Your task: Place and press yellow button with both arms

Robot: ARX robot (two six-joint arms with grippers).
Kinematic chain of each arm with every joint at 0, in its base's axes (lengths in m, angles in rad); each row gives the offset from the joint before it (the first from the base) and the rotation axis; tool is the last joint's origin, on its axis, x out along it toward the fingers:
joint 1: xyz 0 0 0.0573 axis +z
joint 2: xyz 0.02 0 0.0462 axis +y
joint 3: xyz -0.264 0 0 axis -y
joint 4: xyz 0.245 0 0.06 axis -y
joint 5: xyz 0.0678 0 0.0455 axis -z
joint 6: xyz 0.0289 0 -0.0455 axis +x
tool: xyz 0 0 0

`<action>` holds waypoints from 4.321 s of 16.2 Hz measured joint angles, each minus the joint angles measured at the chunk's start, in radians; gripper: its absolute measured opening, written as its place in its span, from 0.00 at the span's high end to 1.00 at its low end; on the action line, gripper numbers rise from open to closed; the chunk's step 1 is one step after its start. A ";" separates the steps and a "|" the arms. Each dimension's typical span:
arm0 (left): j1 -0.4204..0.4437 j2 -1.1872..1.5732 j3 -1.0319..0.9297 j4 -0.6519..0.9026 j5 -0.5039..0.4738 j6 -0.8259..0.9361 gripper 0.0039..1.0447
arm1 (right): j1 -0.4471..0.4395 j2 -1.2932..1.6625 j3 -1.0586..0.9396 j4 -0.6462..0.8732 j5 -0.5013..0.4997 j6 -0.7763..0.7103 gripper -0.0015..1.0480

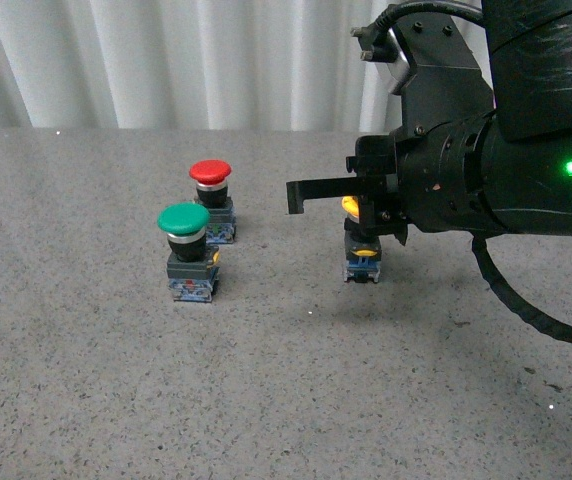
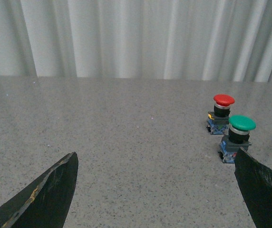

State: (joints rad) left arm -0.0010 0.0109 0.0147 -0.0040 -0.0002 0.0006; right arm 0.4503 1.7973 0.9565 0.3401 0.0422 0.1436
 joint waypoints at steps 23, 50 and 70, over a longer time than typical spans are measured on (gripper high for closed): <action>0.000 0.000 0.000 0.000 0.000 0.000 0.06 | -0.007 -0.906 -0.380 -0.077 0.161 0.077 0.98; 0.000 0.000 0.000 0.000 0.000 0.000 0.06 | -0.451 -1.793 -0.944 -0.345 -0.043 -0.138 0.87; 0.000 0.000 0.000 0.000 0.000 0.000 0.06 | -0.451 -1.793 -0.944 -0.345 -0.043 -0.138 0.06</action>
State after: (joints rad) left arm -0.0010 0.0109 0.0147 -0.0040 -0.0002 0.0006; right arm -0.0002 0.0044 0.0128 -0.0048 -0.0006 0.0059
